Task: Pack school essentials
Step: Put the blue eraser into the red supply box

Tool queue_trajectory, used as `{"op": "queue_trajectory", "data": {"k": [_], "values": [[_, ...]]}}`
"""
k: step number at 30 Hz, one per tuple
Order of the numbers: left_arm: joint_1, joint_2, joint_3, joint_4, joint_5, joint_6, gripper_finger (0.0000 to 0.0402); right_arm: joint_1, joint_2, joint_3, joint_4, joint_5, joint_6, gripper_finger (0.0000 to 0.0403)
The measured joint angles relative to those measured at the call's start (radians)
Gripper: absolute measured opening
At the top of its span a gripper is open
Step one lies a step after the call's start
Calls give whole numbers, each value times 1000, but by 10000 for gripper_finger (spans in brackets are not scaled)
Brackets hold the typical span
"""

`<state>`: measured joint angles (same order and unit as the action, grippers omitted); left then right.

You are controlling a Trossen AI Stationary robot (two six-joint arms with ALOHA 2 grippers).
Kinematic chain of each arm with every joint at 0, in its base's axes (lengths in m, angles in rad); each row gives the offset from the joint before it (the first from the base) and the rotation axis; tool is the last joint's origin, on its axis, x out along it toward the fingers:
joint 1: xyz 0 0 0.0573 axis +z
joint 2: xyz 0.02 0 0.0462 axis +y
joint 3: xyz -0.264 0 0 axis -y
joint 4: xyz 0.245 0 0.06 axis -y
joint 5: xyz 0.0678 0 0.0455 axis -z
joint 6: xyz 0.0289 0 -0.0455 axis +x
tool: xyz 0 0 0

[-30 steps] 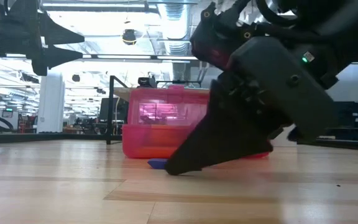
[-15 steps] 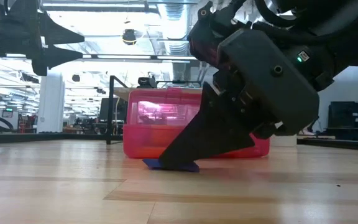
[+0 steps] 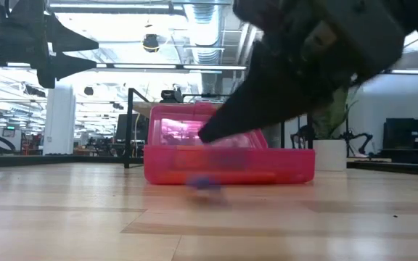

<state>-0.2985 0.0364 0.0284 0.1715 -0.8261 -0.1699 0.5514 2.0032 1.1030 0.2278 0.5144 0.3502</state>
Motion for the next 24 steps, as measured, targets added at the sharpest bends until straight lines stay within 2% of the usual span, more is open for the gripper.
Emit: {"op": "queue_trajectory", "data": {"k": [5, 8, 12, 14, 19, 24], "values": [[0, 0, 0, 2, 0, 1, 263, -14, -58, 2, -37, 9, -61, 3], [0, 0, 0, 2, 0, 0, 263, -39, -73, 2, -91, 8, -40, 14], [0, 0, 0, 2, 0, 0, 263, -51, -53, 2, -45, -109, -32, 66], [0, 0, 0, 2, -1, 1, 263, -46, -11, 4, 43, -150, -33, 100], [0, 0, 0, 2, -1, 0, 263, -37, 101, 13, 267, -153, 47, 182], [0, 0, 0, 3, -5, -1, 263, -34, 203, 72, 273, -134, 68, 224]]}}
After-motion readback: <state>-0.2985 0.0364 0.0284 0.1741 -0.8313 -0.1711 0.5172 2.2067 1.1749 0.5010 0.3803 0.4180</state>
